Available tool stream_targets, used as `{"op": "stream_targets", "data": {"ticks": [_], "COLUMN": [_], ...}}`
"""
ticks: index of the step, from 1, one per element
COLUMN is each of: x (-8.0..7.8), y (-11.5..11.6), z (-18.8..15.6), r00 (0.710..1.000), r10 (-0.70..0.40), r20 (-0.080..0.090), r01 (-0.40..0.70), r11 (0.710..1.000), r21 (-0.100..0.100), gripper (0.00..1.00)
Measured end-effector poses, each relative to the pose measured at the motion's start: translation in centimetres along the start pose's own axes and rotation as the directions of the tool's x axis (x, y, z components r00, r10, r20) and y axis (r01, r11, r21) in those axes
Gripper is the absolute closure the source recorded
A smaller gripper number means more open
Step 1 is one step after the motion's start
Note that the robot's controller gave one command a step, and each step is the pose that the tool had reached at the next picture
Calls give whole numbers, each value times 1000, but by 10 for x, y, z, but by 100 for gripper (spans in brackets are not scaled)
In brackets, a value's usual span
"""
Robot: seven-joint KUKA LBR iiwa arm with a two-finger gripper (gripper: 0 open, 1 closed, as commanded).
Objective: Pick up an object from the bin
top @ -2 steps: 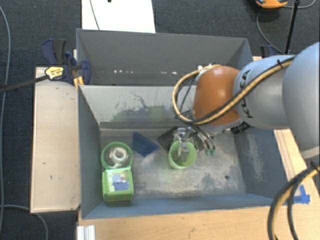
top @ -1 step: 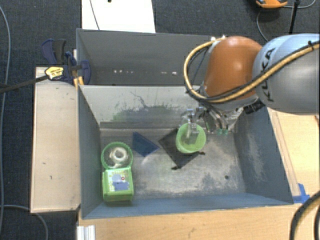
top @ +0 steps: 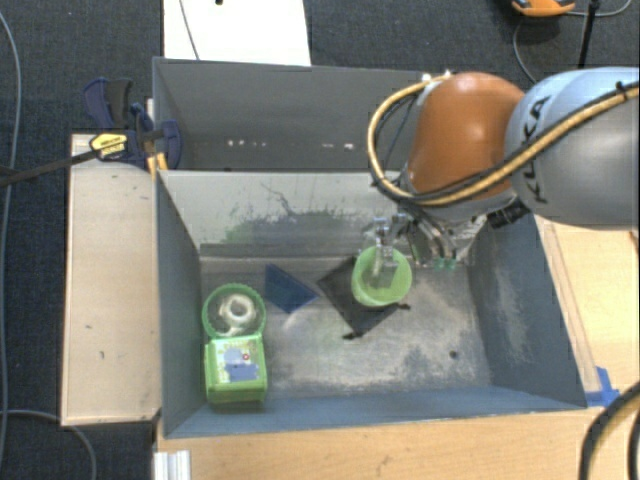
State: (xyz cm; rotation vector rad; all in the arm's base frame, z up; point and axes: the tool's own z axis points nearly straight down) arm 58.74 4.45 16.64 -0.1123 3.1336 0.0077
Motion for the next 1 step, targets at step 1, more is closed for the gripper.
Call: {"op": "stream_targets", "data": {"ticks": [1], "x": [8], "y": [9], "z": [-199], "r00": [971], "r10": [-240], "r20": [3], "r01": [240], "r11": [971], "r21": [0], "gripper": [100]}}
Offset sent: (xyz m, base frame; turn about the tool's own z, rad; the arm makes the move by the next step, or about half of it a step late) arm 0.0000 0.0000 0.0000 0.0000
